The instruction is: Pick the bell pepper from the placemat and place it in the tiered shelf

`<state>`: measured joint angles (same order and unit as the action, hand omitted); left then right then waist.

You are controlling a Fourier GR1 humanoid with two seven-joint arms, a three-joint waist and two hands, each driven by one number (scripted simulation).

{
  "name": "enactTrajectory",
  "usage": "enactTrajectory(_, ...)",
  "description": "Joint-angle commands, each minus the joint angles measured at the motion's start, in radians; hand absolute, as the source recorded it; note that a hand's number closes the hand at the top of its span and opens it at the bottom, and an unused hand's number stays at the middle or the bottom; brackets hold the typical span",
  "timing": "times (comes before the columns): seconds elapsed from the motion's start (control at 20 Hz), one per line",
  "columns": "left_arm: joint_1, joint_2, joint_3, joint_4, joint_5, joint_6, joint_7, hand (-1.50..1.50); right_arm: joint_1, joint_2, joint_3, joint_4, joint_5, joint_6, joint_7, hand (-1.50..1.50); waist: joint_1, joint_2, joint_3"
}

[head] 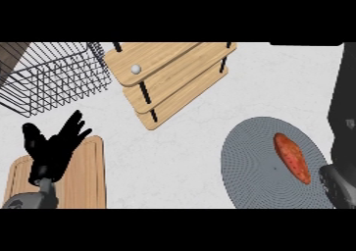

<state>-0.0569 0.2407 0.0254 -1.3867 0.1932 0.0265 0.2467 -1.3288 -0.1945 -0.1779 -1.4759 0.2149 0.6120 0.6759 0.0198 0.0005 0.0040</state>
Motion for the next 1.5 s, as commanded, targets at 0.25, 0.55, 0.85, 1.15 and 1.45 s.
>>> enactTrajectory(0.25,0.050,-0.019,-0.030,-0.016,-0.016,-0.004,0.051,0.00,-0.057,-0.038,0.096,0.281,0.140,-0.035,-0.278,1.50,0.008,0.004,-0.005)
enactTrajectory(0.55,-0.004,-0.020,-0.005,0.034,-0.033,0.016,0.044,0.00,-0.122,-0.008,0.105,0.479,0.210,-0.150,-0.414,1.50,0.005,0.006,-0.005)
enactTrajectory(0.85,0.010,-0.035,0.000,0.055,-0.023,-0.006,0.007,0.00,-0.138,-0.036,0.116,0.645,0.278,-0.218,-0.561,1.50,0.007,0.009,-0.005)
enactTrajectory(1.15,0.008,-0.036,-0.005,0.041,-0.031,-0.003,0.043,0.00,-0.185,0.053,0.121,0.737,0.308,-0.334,-0.597,1.50,0.006,0.007,-0.005)
enactTrajectory(1.45,0.012,-0.055,-0.017,0.009,-0.048,0.013,0.044,0.00,-0.233,-0.006,0.091,0.876,0.306,-0.301,-0.732,1.50,0.010,0.008,-0.005)
